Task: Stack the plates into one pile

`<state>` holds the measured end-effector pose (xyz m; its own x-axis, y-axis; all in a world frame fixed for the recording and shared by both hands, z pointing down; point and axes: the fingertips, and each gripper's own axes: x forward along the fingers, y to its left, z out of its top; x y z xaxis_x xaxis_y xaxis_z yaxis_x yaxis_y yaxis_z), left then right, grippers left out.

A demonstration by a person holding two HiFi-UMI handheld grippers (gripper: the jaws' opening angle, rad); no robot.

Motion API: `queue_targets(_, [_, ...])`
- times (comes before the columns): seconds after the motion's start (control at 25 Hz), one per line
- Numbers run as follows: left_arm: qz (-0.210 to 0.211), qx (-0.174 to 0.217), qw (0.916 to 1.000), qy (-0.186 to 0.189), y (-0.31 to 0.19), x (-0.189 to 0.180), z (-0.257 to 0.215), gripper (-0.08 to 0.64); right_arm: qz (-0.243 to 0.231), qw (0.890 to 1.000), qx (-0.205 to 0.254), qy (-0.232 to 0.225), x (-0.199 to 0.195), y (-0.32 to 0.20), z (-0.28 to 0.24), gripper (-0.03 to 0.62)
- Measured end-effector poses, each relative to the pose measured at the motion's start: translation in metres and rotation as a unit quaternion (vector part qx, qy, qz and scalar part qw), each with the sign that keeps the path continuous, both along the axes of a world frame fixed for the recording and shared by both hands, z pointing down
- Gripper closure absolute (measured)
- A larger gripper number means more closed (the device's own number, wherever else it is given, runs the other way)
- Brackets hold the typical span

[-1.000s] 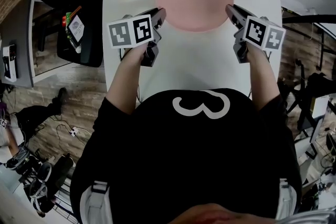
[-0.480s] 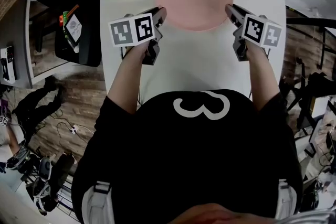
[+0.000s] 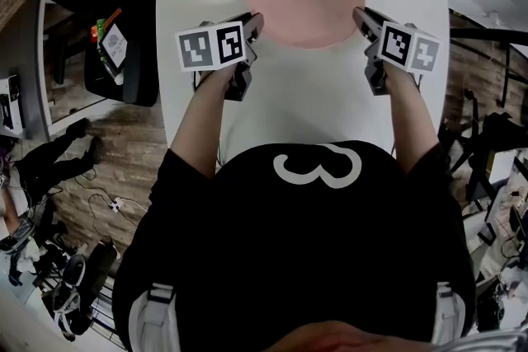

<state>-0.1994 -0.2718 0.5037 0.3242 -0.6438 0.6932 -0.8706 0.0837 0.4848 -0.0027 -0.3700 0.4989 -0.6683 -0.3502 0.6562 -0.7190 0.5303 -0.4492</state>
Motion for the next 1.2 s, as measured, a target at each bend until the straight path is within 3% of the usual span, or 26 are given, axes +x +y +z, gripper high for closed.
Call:
queue_targets(0.44, [0.006,0.005,0.9997,0.022,-0.001,-0.009,0.004,0.474,0.005,1.000,0.011,0.010,-0.014,0.001,0.003,0.474])
queue_targets(0.72, [-0.004,0.022,0.9997,-0.007,0.011,-0.015,0.001,0.417,0.027,0.999,0.018,0.031,-0.001,0.002,0.009,0.419])
queue_targets(0.96, [-0.015,0.047,0.9984,-0.026,0.033,-0.015,-0.020,0.402,0.029,0.999,0.026,0.007,0.013,0.012,-0.001,0.413])
queue_targets(1.2, [-0.013,0.074,0.9966,-0.032,0.064,0.016,-0.056,0.402,0.027,0.998,0.049,-0.036,0.039,0.042,-0.035,0.413])
